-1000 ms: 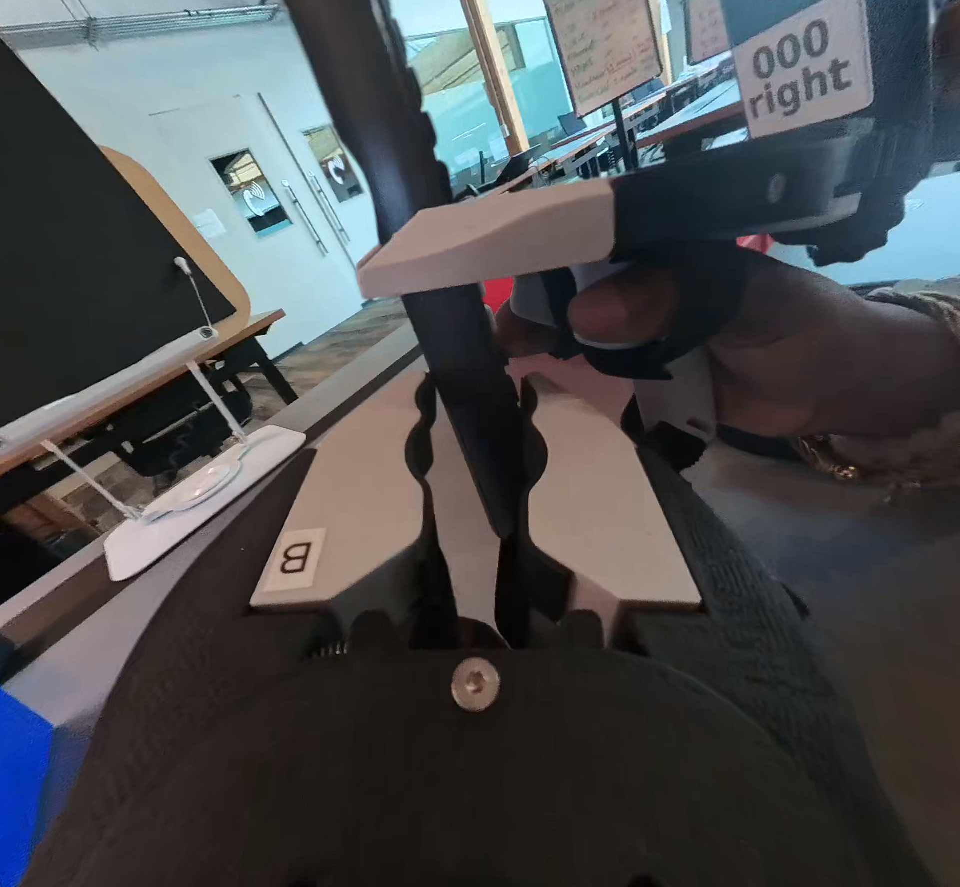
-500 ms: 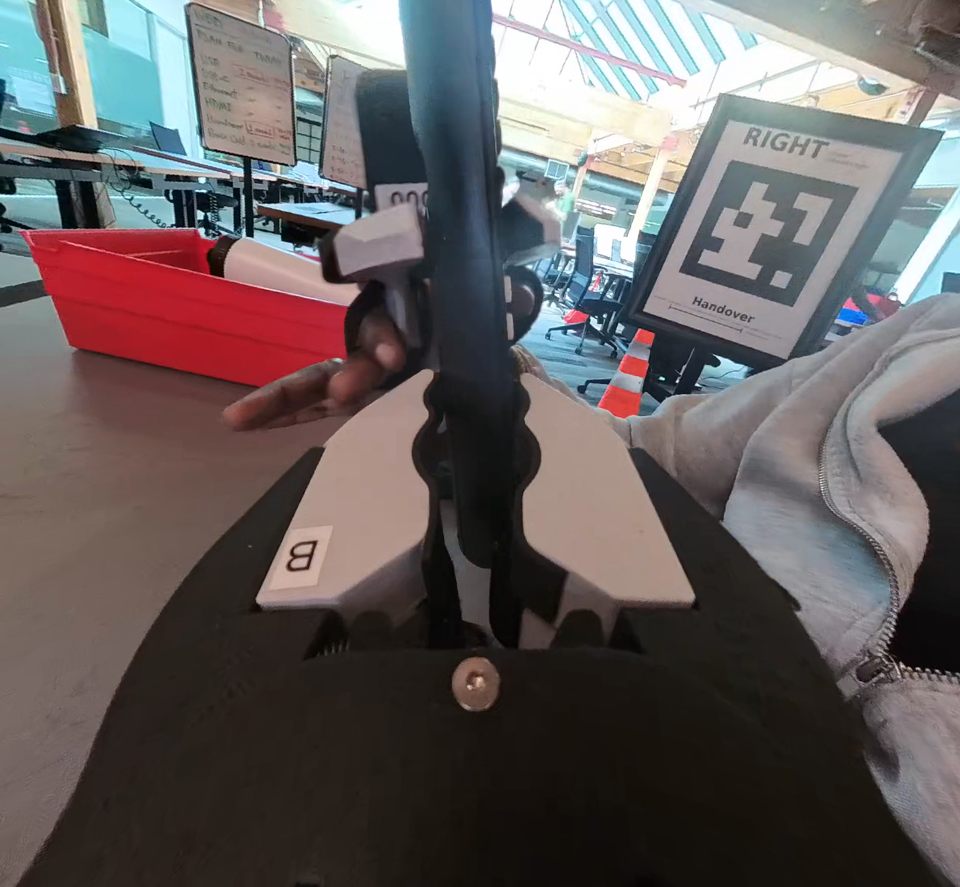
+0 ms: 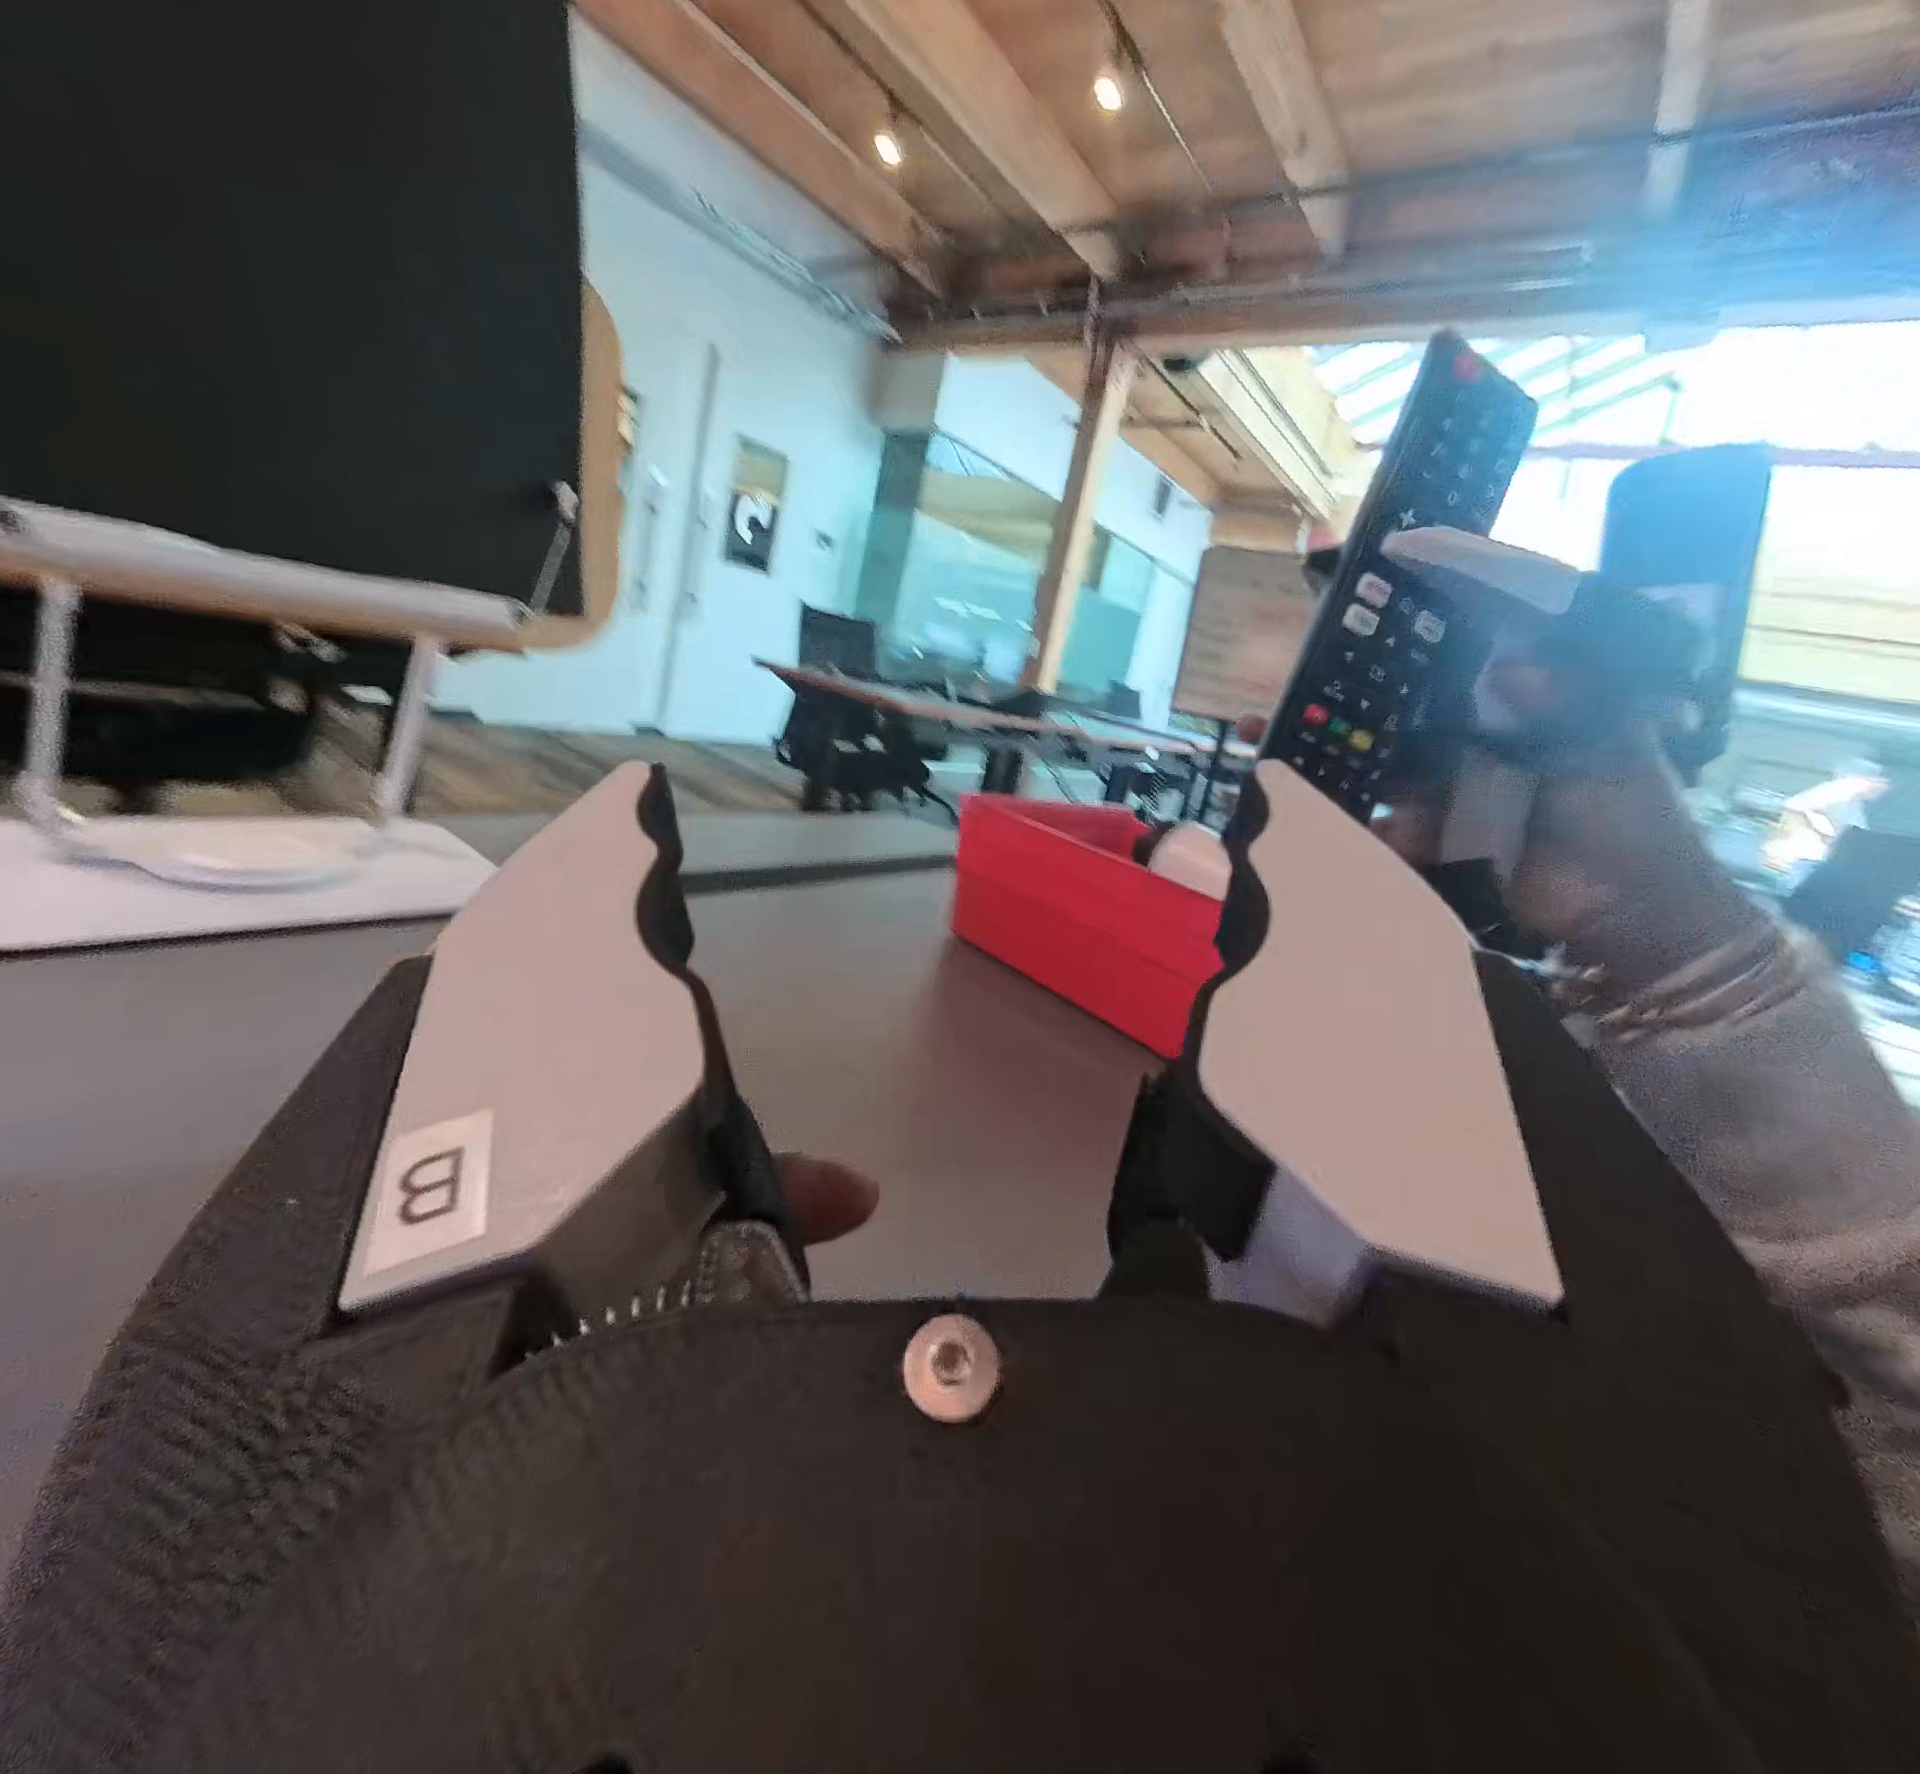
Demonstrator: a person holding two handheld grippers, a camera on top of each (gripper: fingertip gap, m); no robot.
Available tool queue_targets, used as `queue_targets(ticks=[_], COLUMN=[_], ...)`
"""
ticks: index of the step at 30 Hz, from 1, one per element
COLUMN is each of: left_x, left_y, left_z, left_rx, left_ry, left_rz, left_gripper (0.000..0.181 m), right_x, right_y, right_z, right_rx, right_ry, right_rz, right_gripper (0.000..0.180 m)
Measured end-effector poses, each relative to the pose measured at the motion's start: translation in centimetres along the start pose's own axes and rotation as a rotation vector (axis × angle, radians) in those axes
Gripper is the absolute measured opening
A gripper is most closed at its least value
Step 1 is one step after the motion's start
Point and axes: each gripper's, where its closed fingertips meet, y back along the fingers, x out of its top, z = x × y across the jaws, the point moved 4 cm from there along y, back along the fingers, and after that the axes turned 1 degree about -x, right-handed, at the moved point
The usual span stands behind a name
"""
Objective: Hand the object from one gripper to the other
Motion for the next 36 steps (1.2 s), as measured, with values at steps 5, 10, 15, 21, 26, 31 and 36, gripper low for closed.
queue_targets(ticks=[5,10,15,21,26,31,36], left_x=[0.1,-1.7,-1.9,-2.0,-2.1,-2.6,-3.0], left_y=[-0.1,-0.7,-0.9,-0.9,-1.0,-1.1,-1.1], left_z=[0.5,1.0,1.9,2.3,2.5,2.7,3.0], left_rx=[0.016,-0.007,-0.048,-0.072,-0.098,-0.117,-0.137], left_ry=[-0.129,-0.182,-0.234,-0.29,-0.255,-0.277,-0.278], left_rz=[0.007,-0.118,-0.114,-0.111,-0.118,-0.15,-0.177], left_gripper=[0.101,0.103,0.103,0.103,0.105,0.105,0.106], right_x=[5.6,4.8,-0.8,-6.3,-8.3,-9.4,-10.9], right_y=[4.8,9.7,11.6,11.8,11.4,10.9,11.2], right_z=[6.8,13.5,17.3,19.6,20.2,20.9,21.5], right_rx=[-0.326,-0.66,-0.795,-0.826,-0.821,-0.823,-0.844], right_ry=[0.095,0.016,-0.091,-0.201,-0.269,-0.296,-0.312], right_rz=[-0.14,-0.383,-0.647,-0.846,-0.898,-0.891,-0.94], right_gripper=[0.026,0.026,0.026,0.026,0.027,0.027,0.027])
